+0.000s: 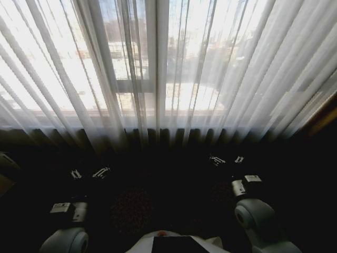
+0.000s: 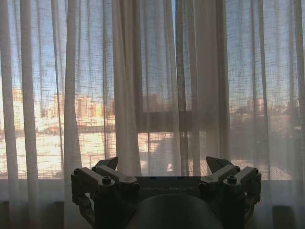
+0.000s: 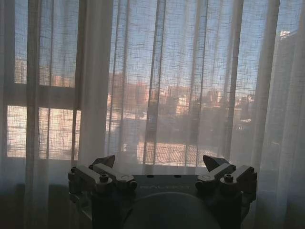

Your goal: Open the curtains by pulling them apart, changing their state from closed to fully open.

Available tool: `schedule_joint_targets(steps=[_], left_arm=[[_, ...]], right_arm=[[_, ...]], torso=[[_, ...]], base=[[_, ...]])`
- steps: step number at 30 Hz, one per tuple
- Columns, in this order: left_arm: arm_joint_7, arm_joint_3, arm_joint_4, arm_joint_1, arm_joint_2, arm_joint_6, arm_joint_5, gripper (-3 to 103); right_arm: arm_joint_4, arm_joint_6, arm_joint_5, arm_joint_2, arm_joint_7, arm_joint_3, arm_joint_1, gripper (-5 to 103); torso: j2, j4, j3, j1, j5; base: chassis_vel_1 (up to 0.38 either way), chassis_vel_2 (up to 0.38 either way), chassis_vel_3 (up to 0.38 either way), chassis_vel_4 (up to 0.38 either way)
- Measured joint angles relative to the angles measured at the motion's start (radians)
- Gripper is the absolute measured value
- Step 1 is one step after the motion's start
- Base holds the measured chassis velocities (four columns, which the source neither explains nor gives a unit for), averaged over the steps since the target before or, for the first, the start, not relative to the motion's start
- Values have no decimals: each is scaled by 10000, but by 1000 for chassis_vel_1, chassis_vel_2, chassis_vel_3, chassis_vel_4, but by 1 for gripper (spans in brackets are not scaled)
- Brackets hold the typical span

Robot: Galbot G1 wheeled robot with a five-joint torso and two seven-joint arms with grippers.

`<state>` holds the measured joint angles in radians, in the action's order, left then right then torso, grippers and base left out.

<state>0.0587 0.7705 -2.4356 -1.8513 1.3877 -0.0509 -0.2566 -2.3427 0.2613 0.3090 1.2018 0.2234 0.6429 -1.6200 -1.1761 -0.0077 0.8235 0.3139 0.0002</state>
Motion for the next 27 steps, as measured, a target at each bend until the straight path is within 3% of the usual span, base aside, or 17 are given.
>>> schedule_joint_targets(steps=[8,27], left_arm=[[-30,-18,43,-38,3,116,53,100],[-78,56,204,-65,17,325,95,100]], right_arm=[[108,-207,-337,35,-21,-16,-39,100],[207,-223,-402,66,-6,-168,-28,100]], torso=[[-1,-1,-1,-1,-1],[1,1,0,0,0]], base=[[-63,49,49,-43],[-187,168,188,-170]])
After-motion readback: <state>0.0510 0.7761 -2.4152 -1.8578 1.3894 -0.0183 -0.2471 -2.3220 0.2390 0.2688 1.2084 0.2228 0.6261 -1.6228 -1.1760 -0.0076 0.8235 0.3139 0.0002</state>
